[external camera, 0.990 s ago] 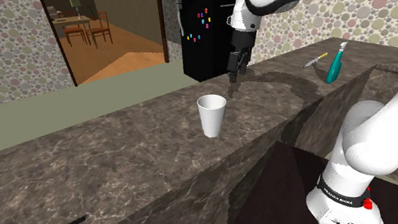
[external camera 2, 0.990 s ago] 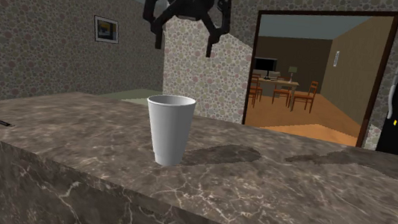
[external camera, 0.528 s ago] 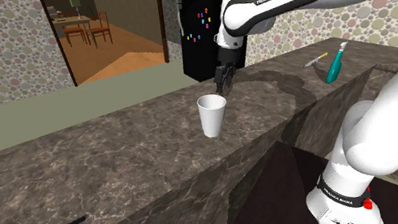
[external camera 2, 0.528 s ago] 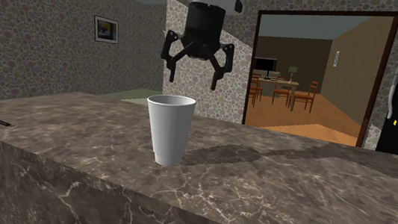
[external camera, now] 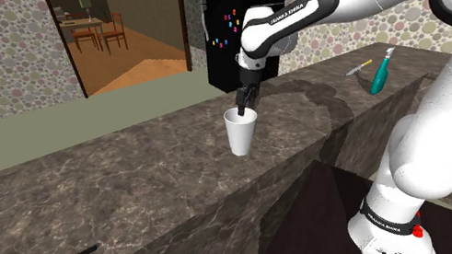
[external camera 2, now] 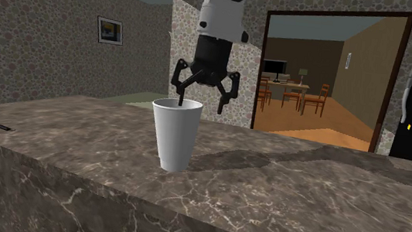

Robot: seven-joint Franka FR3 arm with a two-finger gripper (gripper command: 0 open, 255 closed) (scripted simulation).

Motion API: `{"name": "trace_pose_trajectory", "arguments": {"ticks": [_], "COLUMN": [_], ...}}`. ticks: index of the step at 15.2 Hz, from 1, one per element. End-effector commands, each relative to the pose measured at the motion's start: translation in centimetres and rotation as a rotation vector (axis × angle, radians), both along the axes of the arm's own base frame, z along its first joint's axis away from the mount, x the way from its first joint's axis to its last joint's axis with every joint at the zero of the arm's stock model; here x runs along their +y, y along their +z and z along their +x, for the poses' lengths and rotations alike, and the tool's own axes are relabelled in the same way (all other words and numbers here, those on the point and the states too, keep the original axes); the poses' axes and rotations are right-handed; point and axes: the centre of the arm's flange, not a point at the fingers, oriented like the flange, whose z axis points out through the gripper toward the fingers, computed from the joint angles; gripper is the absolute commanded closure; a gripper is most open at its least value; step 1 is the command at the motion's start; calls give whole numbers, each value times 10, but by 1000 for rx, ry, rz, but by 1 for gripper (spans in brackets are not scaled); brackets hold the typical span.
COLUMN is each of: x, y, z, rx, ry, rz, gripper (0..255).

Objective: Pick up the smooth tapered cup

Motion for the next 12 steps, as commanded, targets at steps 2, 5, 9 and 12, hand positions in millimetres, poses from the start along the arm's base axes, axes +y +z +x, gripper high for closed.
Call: {"name": "trace_pose_trajectory", "arguments": {"ticks": [2, 5, 9, 12], "x": [-1, -1, -1, 0], "y": [-15, -18, -18, -18], "z": [0, 0, 0, 0], "rx": [-1, -1, -1, -1], "ry": [0, 0, 0, 0], "rz": [0, 0, 0, 0], "gripper": [0, 255, 255, 255]}}
